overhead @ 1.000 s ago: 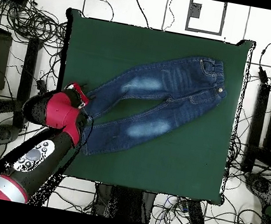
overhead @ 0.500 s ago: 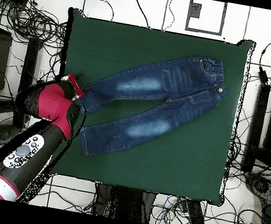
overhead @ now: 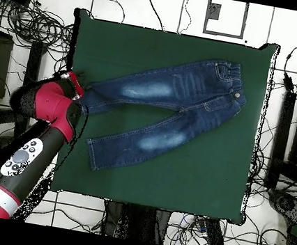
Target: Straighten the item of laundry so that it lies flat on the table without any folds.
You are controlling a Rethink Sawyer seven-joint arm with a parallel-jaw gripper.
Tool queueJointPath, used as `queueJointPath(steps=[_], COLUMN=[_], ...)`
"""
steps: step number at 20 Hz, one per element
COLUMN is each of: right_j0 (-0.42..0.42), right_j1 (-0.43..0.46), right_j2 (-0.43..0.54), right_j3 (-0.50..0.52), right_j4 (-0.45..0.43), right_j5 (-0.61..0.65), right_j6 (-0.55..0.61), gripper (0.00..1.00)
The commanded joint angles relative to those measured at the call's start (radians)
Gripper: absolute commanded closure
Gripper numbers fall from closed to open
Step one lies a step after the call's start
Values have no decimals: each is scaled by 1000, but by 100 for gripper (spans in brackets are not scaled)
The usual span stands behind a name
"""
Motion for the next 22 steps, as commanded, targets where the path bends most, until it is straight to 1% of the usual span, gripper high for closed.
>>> queueJointPath(steps=[1,3,6,7,10,13,17,22], right_j0=[35,35,38,42,17,-15,-57,-148], right_j1=[95,82,45,23,-90,-169,-254,-373], right_j2=[240,253,277,282,391,469,547,657], right_j3=[-193,-175,-112,-76,82,196,322,478], right_j4=[83,81,63,51,30,2,-70,-183], right_j5=[130,128,115,116,67,6,-85,-152], right_j6=[363,349,293,266,114,19,-45,-99], gripper=[0,0,0,0,0,0,0,0])
